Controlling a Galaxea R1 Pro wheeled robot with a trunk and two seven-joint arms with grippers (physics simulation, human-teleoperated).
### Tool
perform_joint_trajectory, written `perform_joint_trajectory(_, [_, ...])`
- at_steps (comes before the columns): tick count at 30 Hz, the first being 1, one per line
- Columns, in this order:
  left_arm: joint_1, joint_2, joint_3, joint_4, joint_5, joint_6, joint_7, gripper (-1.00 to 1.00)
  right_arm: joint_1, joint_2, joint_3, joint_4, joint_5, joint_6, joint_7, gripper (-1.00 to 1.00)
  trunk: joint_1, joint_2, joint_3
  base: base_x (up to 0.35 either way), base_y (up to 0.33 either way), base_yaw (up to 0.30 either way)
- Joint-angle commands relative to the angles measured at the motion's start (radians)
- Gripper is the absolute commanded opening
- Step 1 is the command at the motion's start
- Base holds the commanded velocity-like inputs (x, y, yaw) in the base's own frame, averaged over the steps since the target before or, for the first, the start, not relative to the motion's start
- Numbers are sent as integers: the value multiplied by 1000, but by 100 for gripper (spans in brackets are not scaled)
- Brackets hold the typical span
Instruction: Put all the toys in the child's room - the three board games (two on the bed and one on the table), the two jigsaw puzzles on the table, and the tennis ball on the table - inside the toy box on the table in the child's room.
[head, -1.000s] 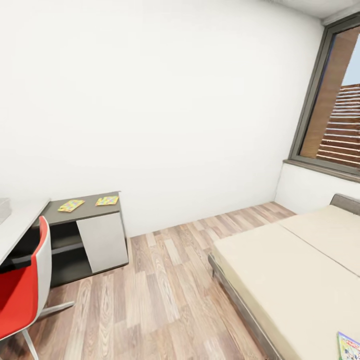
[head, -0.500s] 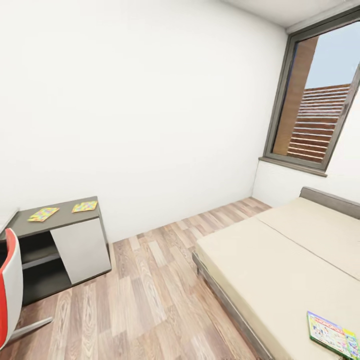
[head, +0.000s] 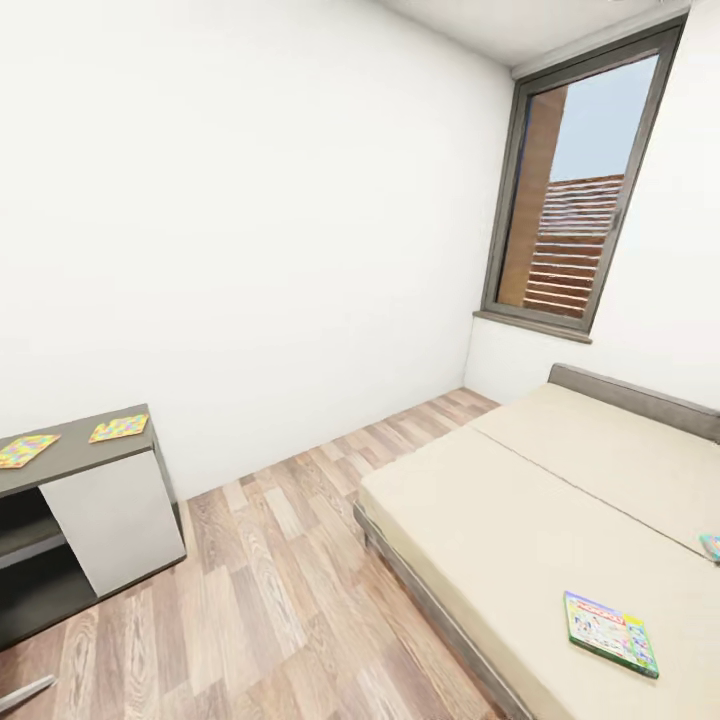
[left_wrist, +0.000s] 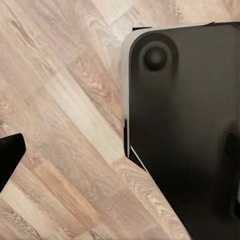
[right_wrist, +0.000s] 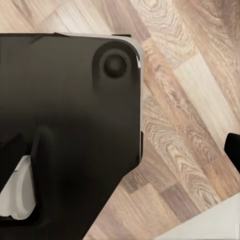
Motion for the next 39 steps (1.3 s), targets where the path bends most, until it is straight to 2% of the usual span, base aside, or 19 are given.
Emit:
perform_joint_trajectory(1, [0, 1, -2, 2, -1, -5, 0, 100, 0, 0, 1, 0, -1, -3, 0, 100, 0, 0, 0, 0, 0, -262])
perform_joint_trajectory(22, [0, 38, -2, 2, 0, -1, 0, 100, 1, 7, 0, 0, -3, -4, 0, 100, 0, 0, 0, 0, 0, -262])
perform_joint_trajectory(39, [0, 39, 0, -5, 0, -2, 0, 100, 1, 6, -4, 0, -4, -4, 0, 100, 0, 0, 0, 0, 0, -262])
